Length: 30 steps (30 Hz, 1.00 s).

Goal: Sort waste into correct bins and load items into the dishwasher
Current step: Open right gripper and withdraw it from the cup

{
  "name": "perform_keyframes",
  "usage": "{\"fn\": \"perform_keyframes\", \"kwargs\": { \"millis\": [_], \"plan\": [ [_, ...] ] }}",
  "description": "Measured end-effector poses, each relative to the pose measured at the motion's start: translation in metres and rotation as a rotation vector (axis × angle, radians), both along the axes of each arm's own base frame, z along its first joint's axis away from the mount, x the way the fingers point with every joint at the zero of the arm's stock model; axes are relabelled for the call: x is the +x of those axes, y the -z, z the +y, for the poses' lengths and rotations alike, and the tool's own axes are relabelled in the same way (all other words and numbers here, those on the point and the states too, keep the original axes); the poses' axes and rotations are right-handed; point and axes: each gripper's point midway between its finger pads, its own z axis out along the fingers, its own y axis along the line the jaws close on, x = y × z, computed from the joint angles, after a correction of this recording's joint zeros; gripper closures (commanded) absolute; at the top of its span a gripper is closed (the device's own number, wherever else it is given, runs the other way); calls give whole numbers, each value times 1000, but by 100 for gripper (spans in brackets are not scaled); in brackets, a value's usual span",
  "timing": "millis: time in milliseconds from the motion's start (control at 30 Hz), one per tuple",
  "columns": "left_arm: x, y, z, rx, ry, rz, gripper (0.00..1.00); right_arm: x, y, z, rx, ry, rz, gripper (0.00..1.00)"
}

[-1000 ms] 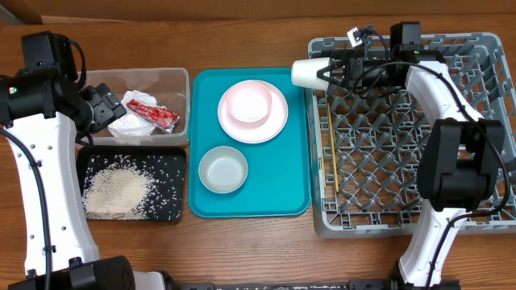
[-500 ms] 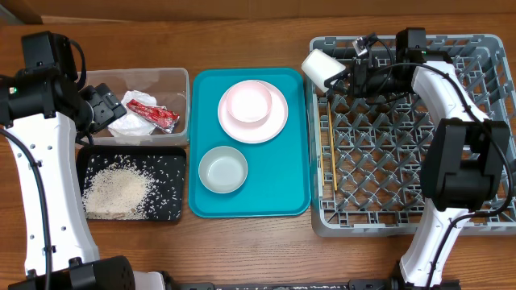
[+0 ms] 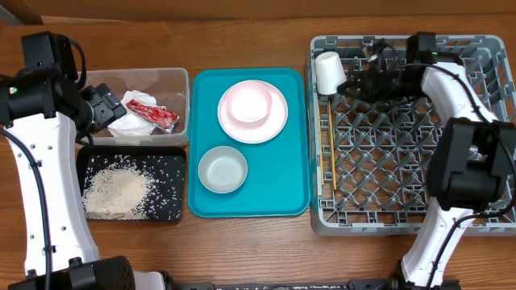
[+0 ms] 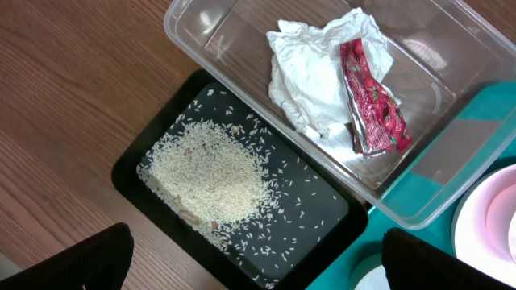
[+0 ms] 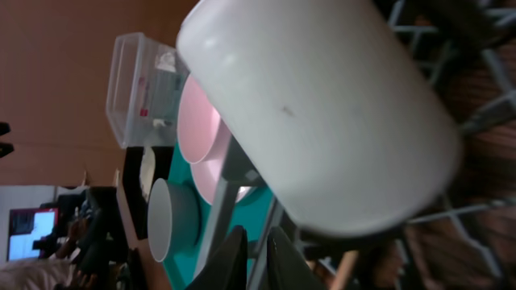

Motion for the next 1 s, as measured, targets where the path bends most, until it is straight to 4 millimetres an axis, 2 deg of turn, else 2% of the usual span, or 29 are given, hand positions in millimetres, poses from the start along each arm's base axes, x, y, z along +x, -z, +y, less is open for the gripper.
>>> {"fn": "perform_keyframes", "kwargs": {
  "millis": [167, 400, 500, 633, 733, 800, 900, 1000],
  "plan": [
    [0, 0, 0, 0, 0, 0, 0, -3, 9, -21, -48, 45, 46, 85],
    [0, 0, 0, 0, 0, 0, 0, -9, 9, -30, -103, 66, 80, 84],
    [0, 0, 0, 0, 0, 0, 0, -11, -5, -36, -177, 97, 65, 83],
    [0, 0, 0, 0, 0, 0, 0, -18, -47, -42, -324, 173, 15, 83],
    [0, 0, 0, 0, 0, 0, 0, -35, -74, -31, -418, 201, 3, 83],
    [0, 0, 0, 0, 0, 0, 0, -48, -83, -17, -455, 189, 8, 83],
    [0, 0, 0, 0, 0, 0, 0, -65, -84, 10, -493, 139, 34, 83],
    [0, 0, 0, 0, 0, 0, 0, -71, -82, 42, -509, 98, 29, 83]
  ]
}}
